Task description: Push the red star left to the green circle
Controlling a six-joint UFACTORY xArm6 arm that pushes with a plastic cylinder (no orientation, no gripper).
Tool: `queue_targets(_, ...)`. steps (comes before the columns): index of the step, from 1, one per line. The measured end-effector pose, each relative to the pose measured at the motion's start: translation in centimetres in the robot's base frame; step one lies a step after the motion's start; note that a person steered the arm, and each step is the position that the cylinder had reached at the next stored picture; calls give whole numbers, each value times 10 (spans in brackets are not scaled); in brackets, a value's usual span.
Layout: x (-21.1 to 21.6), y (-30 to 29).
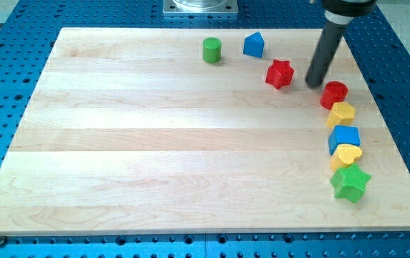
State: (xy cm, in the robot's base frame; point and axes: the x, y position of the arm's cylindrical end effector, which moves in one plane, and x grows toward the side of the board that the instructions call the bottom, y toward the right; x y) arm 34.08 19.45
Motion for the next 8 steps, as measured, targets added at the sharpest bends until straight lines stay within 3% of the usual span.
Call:
queue_targets(3, 5, -155)
queue_targets(4, 48, -165)
queue_targets(5, 45, -185)
queue_targets(6, 15, -193)
queue_targets(7, 39, -186)
queue_targets(8, 17, -180)
